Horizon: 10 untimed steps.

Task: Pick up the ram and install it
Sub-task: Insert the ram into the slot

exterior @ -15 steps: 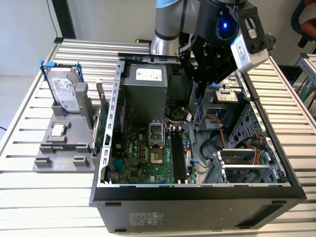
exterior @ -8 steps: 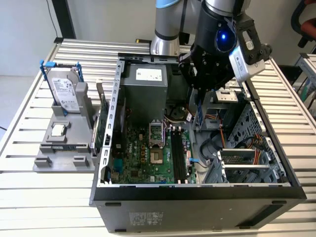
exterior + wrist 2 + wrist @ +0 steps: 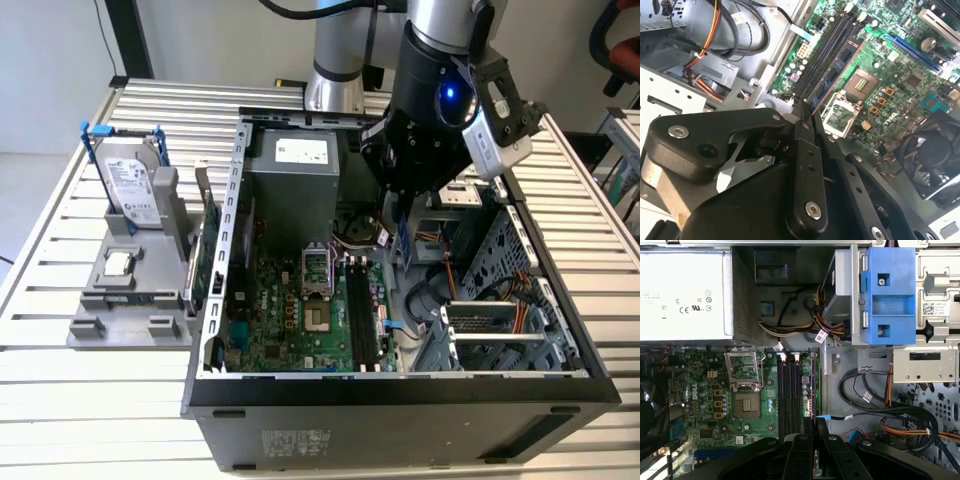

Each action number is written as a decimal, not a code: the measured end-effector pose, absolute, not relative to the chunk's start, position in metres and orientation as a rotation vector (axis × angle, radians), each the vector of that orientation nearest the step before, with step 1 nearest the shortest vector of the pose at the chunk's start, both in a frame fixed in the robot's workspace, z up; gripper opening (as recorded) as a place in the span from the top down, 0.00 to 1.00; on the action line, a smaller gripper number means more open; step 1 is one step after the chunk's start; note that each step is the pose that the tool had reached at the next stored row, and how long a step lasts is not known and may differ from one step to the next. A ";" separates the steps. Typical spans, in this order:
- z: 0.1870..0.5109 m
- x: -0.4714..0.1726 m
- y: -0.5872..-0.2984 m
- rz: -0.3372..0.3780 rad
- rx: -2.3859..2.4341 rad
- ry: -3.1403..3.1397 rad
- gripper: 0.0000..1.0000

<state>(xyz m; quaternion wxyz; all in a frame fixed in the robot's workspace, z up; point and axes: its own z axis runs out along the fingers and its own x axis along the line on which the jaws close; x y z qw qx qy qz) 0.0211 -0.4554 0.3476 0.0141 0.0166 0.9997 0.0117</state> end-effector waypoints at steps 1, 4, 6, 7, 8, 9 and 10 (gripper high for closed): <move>0.347 0.021 -0.455 0.036 0.048 3.113 1.00; 0.346 0.021 -0.455 0.036 0.047 3.113 1.00; 0.343 0.021 -0.455 0.036 0.047 3.113 1.00; 0.342 0.021 -0.455 0.036 0.047 3.113 1.00; 0.340 0.021 -0.455 0.036 0.047 3.113 1.00; 0.339 0.021 -0.455 0.036 0.047 3.112 1.00; 0.338 0.021 -0.456 0.036 0.047 3.112 1.00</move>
